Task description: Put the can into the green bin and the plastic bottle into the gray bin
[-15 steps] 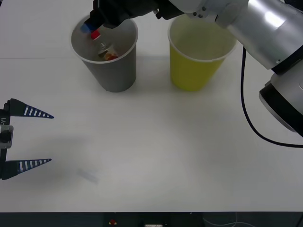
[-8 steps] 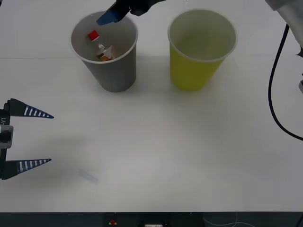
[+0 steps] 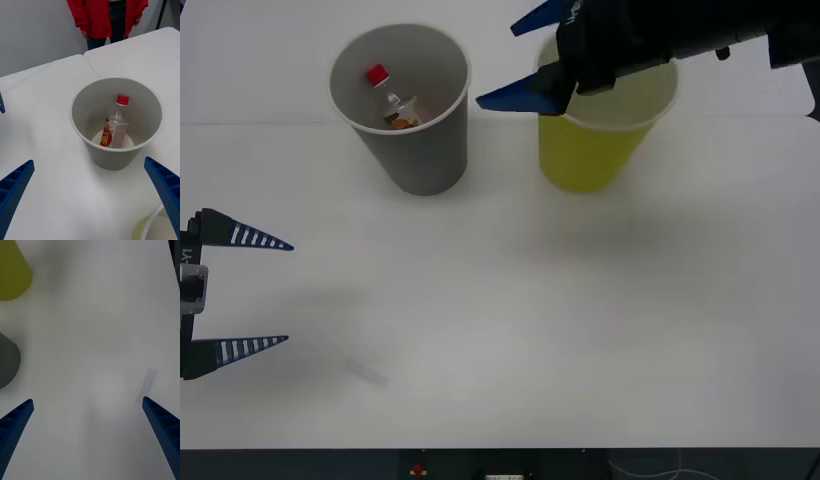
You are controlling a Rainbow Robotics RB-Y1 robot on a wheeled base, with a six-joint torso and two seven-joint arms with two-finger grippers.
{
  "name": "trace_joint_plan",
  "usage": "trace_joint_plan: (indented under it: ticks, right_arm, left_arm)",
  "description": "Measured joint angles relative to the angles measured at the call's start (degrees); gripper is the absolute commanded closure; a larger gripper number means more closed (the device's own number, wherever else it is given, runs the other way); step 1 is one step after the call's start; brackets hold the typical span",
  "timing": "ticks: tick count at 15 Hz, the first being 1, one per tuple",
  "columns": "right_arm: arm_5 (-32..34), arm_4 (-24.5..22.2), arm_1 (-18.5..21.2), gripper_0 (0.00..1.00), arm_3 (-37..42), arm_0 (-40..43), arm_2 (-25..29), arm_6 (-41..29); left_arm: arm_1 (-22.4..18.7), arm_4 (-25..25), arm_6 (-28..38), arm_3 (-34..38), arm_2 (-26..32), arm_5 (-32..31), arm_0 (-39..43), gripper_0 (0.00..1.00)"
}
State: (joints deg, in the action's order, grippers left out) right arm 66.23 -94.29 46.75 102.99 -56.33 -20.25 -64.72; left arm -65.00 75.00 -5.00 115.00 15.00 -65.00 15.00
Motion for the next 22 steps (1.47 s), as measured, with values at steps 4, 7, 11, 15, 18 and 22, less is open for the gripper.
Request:
trace_joint_plan:
  ticks: [4, 7, 11, 15, 18, 22]
  right_arm:
    - [0.0, 3.33, 7.47, 0.0, 12.7, 14.38, 8.12, 1.98]
    - [0.04, 7.64, 11.21, 0.0, 18.58, 26.32, 16.1, 7.01]
    - [0.18, 17.11, 14.47, 0.0, 19.35, 40.74, 25.62, 20.19]
    - [5.12, 22.2, 14.61, 0.0, 18.63, 53.61, 35.76, 32.65]
    - [9.69, 24.47, 13.39, 0.0, 16.39, 60.75, 41.77, 41.0]
    - [16.24, 23.15, 10.17, 0.0, 10.41, 62.66, 45.13, 48.9]
  left_arm:
    - [0.0, 0.0, 0.0, 0.0, 0.0, 0.0, 0.0, 0.0]
    - [0.0, 0.0, 0.0, 0.0, 0.0, 0.0, 0.0, 0.0]
    - [0.0, 0.0, 0.0, 0.0, 0.0, 0.0, 0.0, 0.0]
    - [0.0, 0.0, 0.0, 0.0, 0.0, 0.0, 0.0, 0.0]
    - [0.0, 0.0, 0.0, 0.0, 0.0, 0.0, 0.0, 0.0]
    - [0.0, 0.0, 0.0, 0.0, 0.0, 0.0, 0.0, 0.0]
